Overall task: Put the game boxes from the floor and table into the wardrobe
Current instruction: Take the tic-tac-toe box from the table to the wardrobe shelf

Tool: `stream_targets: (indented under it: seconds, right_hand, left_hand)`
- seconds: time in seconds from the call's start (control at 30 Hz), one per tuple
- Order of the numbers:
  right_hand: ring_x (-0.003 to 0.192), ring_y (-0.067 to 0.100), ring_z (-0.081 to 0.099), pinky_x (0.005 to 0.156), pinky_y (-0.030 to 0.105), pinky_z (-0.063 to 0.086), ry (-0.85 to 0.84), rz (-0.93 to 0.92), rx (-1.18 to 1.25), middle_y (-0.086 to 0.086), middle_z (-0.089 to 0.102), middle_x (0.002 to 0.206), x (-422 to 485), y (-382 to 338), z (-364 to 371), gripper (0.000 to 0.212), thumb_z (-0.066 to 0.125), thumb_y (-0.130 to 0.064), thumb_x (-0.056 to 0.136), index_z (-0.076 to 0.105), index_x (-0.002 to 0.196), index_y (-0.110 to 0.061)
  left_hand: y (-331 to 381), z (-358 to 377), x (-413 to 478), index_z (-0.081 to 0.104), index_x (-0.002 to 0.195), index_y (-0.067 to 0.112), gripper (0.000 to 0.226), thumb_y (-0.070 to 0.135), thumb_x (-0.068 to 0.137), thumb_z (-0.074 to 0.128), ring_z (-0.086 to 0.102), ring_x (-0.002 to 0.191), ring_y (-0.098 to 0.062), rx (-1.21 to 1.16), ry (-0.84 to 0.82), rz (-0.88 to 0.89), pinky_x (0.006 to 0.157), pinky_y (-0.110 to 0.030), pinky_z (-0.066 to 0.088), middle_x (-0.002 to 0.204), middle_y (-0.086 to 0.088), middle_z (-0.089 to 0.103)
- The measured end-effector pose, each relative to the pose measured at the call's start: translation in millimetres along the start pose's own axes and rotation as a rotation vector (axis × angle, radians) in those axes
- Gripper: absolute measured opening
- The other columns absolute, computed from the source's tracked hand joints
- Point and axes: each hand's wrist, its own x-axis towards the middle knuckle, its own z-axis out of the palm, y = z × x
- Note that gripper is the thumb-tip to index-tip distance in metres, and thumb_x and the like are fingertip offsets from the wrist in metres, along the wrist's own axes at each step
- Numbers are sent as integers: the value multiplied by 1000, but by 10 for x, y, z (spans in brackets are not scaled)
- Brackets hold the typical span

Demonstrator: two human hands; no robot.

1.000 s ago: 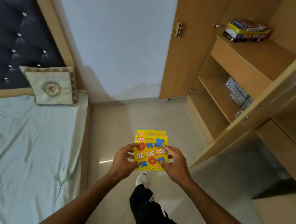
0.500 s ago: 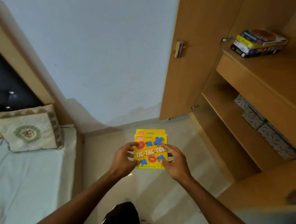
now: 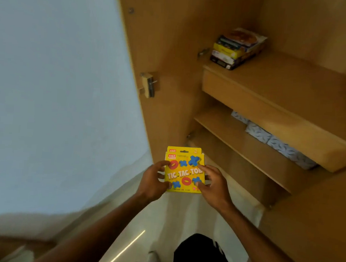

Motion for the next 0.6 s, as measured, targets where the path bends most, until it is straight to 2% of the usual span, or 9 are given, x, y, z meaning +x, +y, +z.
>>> stream_targets:
  seconds: [0.07,0.17,0.27,0.33,0.47,0.53,0.6]
  right_hand:
    - [105,12,60,79,11,50,93,10,0,-1,52,124,357,73,-209,54,73,2,72,63,122,-18]
    - [106,13,61,80,13,52,186,0,5,-4,52,121,882,198,-530,53,72,5,71,64,118,-18]
    - [107,14,61,78,11,52,265,-22,2,-3,51,123,1579,337,-958,53,72,7,70,64,117,-16]
    - [107,15,61,78,13,53,279,-36,6,-2,50,124,1940,347,-1192,53,72,8,71,64,118,-15]
    - [104,17,63,78,19,55,302,-89,-14,0,49,125,2897,298,-1879,52,72,7,73,63,119,-14]
    - [101,17,64,74,16,55,313,-129,-17,2,50,125,3397,239,-2216,49,73,6,73,64,116,-17]
    - [100,16,65,76,24,57,341,-159,-24,0,52,122,3859,163,-2490,47,75,3,72,64,108,-24]
  left_hand:
    - [244,119,518,57,121,27,68,-6,65,78,64,96,-25,6,-74,39,54,-19,55,117,-6,58]
    - [607,320,1213,59,121,23,68,-8,64,77,63,93,-25,19,-143,97,57,-27,59,116,-8,58]
    - [1099,577,1951,58,124,14,66,-14,66,73,59,85,-17,-5,-181,161,53,-16,54,111,-6,58]
    - [1373,685,2299,58,124,13,65,-14,67,72,60,80,-10,-12,-194,196,53,-14,53,106,-3,60]
    - [2084,968,3196,57,124,14,62,-14,70,70,60,80,-6,-57,-176,238,54,-18,54,104,1,60]
    - [2416,1069,3668,57,125,13,63,-13,70,70,61,82,-7,-66,-149,275,53,-18,54,110,-2,61]
    - [2709,1120,4088,58,126,17,63,-6,69,72,64,87,-13,-45,-111,317,58,-25,57,119,-3,62]
